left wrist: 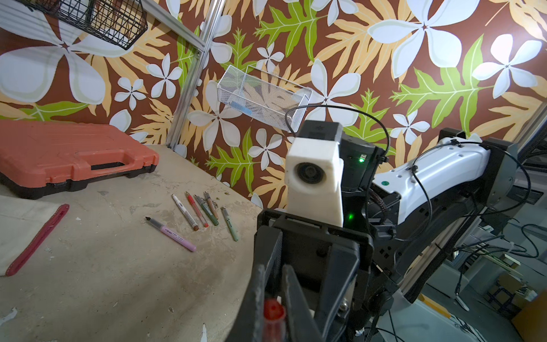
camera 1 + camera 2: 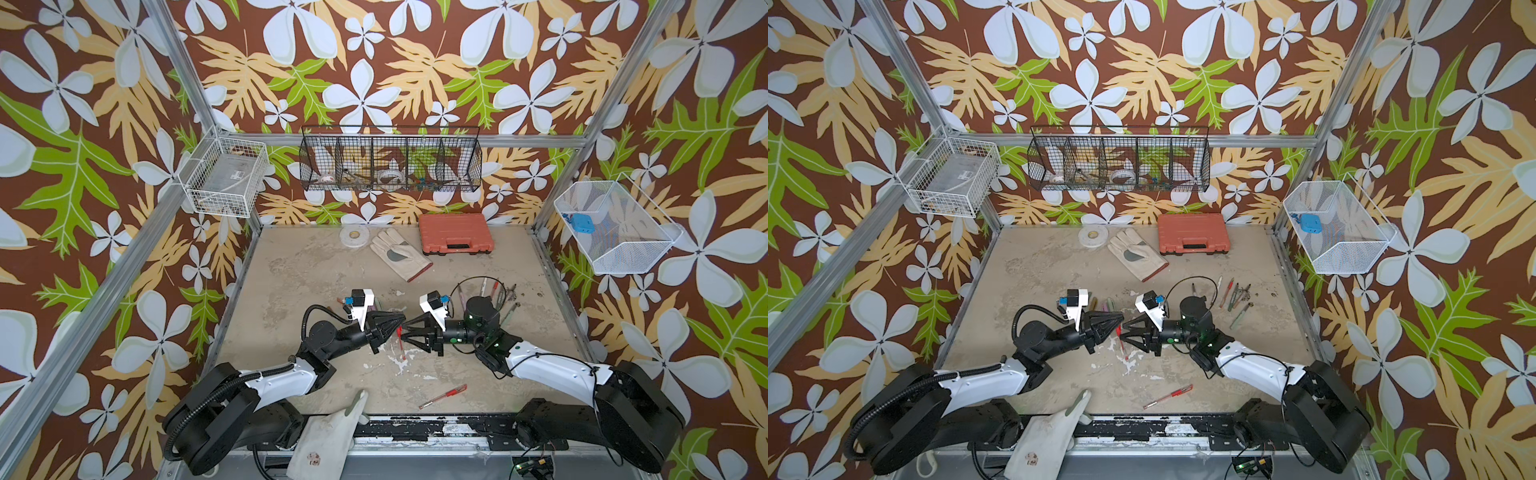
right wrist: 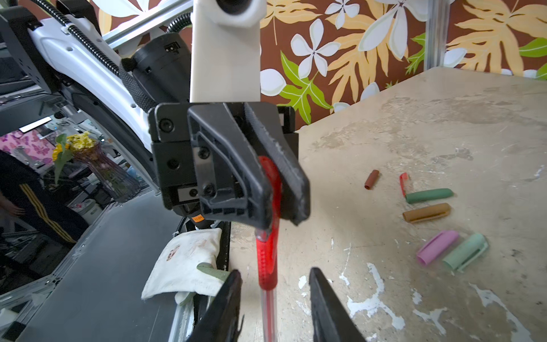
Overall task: Remove pen caps from pens
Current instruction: Open the pen cap on the pen.
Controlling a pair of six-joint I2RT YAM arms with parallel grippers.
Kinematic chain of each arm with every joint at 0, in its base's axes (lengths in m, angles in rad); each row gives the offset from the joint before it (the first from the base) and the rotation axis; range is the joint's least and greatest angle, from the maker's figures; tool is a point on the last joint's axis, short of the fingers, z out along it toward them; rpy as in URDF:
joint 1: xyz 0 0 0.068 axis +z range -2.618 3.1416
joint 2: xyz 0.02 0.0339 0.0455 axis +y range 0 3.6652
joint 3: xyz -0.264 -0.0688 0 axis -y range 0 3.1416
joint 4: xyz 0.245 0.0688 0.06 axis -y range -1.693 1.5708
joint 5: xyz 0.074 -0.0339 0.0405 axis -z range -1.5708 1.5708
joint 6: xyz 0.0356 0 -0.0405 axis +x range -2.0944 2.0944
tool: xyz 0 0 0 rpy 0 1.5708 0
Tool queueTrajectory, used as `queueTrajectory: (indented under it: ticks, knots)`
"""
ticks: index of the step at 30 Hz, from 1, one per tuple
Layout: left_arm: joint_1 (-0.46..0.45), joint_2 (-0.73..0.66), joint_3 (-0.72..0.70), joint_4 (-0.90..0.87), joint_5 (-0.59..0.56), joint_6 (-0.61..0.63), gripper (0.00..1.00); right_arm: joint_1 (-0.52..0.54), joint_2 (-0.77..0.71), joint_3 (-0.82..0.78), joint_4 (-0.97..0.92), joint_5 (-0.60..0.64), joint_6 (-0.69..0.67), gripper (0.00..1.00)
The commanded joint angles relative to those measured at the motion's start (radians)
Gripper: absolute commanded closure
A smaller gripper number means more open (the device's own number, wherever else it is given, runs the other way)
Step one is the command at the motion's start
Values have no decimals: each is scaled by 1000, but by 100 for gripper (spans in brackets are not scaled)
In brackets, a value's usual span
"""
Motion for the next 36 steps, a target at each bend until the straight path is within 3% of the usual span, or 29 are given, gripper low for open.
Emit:
queueTrajectory:
  ticks: [1,9,17,20,24,27,30,36]
  knots:
    - [1,4,-1,83,42,-19,100,2,18,12,60,-65,28,61]
    - [0,33,-6,156,76,-52,100,30,57,37,36,-86,4,69]
    - [0,33,-8,160,67,-61,99,44,66,45,27,-79,-15,95]
    - [0,27,-7,140,51,-58,89,44,52,43,6,-50,-31,100]
    - [0,30,-1,110,36,-54,63,43,30,43,-29,5,-51,100]
    - [0,31,1,106,36,-50,58,44,4,38,-50,49,-65,100]
    - [0,29,-1,103,36,-45,58,44,-20,24,-48,73,-70,100]
    - [-1,51,11,105,58,-46,72,44,-12,29,-48,54,-69,100]
